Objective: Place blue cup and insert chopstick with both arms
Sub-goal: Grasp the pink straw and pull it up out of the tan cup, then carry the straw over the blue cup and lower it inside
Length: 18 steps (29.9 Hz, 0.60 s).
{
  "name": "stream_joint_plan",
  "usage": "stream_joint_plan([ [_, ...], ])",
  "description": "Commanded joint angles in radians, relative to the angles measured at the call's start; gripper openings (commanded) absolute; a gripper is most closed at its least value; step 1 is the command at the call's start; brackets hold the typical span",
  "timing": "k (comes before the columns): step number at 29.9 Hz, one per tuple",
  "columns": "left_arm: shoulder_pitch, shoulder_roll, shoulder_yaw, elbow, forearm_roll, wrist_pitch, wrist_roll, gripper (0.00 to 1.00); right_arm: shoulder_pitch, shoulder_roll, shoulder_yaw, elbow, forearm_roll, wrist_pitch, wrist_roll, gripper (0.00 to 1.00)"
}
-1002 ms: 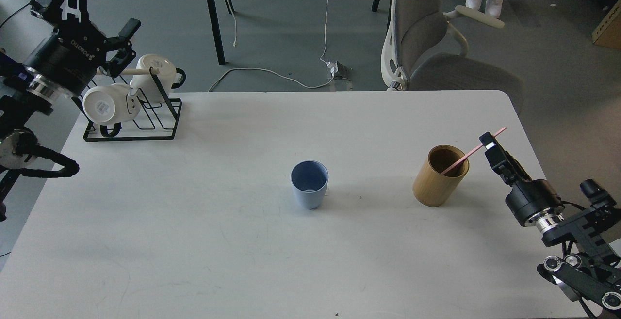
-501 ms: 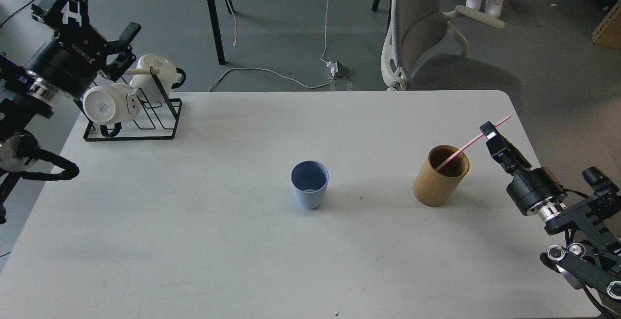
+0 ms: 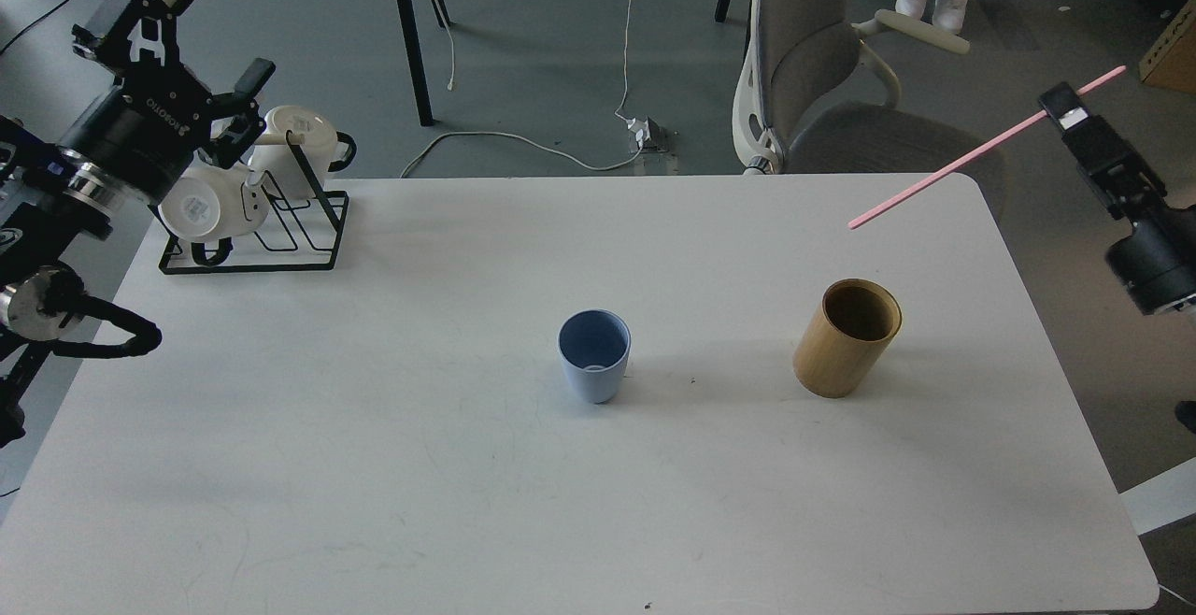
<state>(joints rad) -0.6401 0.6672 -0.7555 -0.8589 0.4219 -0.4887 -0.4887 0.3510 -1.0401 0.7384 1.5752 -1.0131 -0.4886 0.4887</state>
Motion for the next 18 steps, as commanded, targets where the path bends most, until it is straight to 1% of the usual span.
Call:
stream_joint_plan([
  [1,0.033,-0.015,0.001,0.049,0.0,0.0,0.0,0.98,0.156,0.029,-0.046,0.009,0.008,0.024,0.0,0.0],
  [2,0.037,-0.026,0.001,0.067,0.0,0.0,0.0,0.98,0.221,0.067,-0.091,0.003,0.011,0.059,0.0,0.0],
  [4,0.039,-0.044,0.002,0.099,0.0,0.0,0.0,0.98,0.358,0.113,-0.205,-0.023,0.01,0.088,0.0,0.0],
  [7,0.046,-0.057,0.002,0.133,0.0,0.0,0.0,0.98,0.575,0.156,-0.46,-0.073,0.005,0.09,0.0,0.0],
  [9,0.056,-0.057,0.002,0.133,0.0,0.0,0.0,0.98,0.705,0.196,-0.621,-0.098,-0.001,0.09,0.0,0.0],
  [11,0.056,-0.058,0.002,0.133,0.0,0.0,0.0,0.98,0.796,0.236,-0.755,-0.118,-0.015,0.088,0.0,0.0],
  [14,0.056,-0.061,0.002,0.133,0.0,0.0,0.0,0.98,0.864,0.307,-0.856,-0.158,-0.079,0.081,0.0,0.0],
  [18,0.057,-0.077,0.002,0.133,0.0,0.0,0.0,0.98,0.861,0.399,-0.884,-0.265,-0.165,0.055,0.0,0.0],
])
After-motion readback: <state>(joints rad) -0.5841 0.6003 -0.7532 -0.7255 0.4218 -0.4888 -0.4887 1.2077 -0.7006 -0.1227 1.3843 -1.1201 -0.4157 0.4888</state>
